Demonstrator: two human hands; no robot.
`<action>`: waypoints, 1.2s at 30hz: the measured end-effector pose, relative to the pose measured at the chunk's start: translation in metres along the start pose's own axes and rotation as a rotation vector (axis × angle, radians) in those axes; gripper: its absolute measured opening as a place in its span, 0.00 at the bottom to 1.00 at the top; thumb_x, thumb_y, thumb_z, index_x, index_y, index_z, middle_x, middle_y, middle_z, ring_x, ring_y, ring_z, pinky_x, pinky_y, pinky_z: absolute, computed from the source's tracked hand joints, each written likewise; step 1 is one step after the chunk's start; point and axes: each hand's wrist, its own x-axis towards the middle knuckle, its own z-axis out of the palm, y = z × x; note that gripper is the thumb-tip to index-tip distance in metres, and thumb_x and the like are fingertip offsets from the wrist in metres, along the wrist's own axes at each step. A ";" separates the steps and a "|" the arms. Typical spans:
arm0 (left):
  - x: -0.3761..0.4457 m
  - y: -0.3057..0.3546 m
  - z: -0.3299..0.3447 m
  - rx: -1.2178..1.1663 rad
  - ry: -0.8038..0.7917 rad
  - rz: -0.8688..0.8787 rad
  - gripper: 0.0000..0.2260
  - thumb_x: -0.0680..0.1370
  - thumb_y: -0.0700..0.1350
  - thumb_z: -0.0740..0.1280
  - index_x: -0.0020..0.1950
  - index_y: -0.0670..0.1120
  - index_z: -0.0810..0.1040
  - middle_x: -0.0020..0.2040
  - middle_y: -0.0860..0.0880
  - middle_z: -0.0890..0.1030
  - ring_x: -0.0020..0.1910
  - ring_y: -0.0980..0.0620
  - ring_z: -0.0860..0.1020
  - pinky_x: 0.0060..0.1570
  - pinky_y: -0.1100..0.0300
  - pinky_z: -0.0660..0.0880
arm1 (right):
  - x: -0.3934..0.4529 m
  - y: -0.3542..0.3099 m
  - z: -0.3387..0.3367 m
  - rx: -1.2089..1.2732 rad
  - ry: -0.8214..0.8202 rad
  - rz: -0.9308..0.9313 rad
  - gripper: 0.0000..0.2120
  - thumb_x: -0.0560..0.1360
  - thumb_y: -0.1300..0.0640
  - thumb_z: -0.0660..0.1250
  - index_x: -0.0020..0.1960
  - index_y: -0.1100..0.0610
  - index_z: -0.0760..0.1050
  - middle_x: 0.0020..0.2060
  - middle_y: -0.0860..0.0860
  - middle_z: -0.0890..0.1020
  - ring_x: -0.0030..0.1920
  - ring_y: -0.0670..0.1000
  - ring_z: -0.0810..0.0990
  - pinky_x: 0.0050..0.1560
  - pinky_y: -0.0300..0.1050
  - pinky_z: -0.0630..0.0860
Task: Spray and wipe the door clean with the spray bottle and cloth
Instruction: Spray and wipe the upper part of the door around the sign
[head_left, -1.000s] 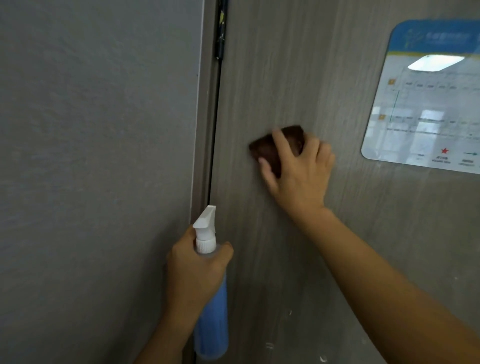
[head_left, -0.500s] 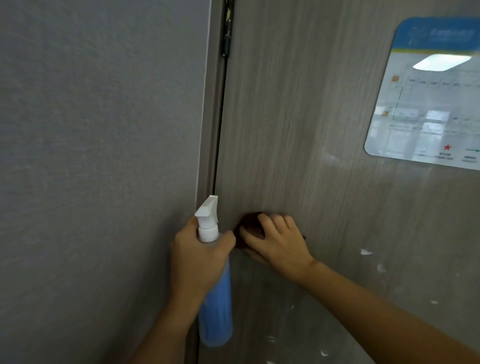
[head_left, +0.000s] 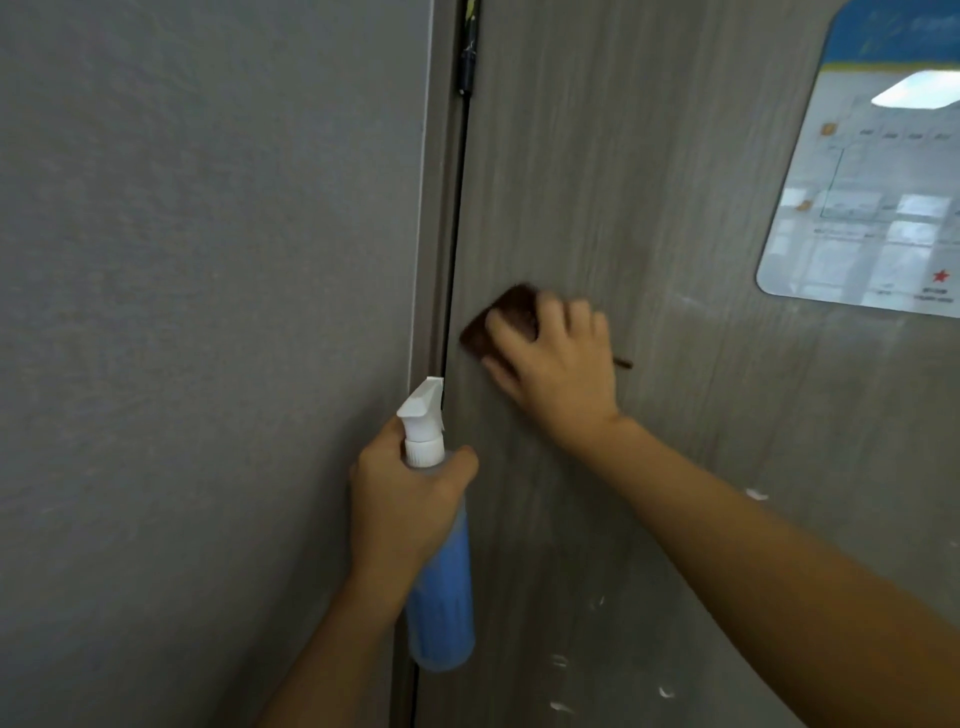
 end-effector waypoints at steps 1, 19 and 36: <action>0.000 0.001 0.001 0.003 -0.003 0.007 0.08 0.65 0.50 0.74 0.37 0.51 0.77 0.31 0.53 0.80 0.28 0.57 0.78 0.29 0.63 0.74 | -0.017 -0.002 -0.001 0.010 -0.035 -0.110 0.18 0.76 0.43 0.72 0.62 0.51 0.82 0.54 0.62 0.81 0.48 0.59 0.72 0.44 0.51 0.70; -0.025 0.015 0.047 -0.080 -0.152 0.005 0.08 0.65 0.49 0.73 0.36 0.51 0.75 0.29 0.51 0.78 0.27 0.56 0.77 0.27 0.63 0.73 | -0.027 0.068 -0.038 -0.063 0.058 0.403 0.22 0.80 0.42 0.66 0.69 0.52 0.77 0.63 0.67 0.75 0.56 0.67 0.74 0.53 0.59 0.71; -0.025 0.015 0.039 -0.075 -0.146 0.075 0.13 0.69 0.41 0.76 0.34 0.51 0.73 0.29 0.49 0.78 0.27 0.57 0.77 0.30 0.66 0.75 | -0.051 0.115 -0.052 -0.067 0.063 0.027 0.28 0.80 0.40 0.68 0.72 0.58 0.76 0.75 0.65 0.69 0.75 0.68 0.66 0.73 0.64 0.68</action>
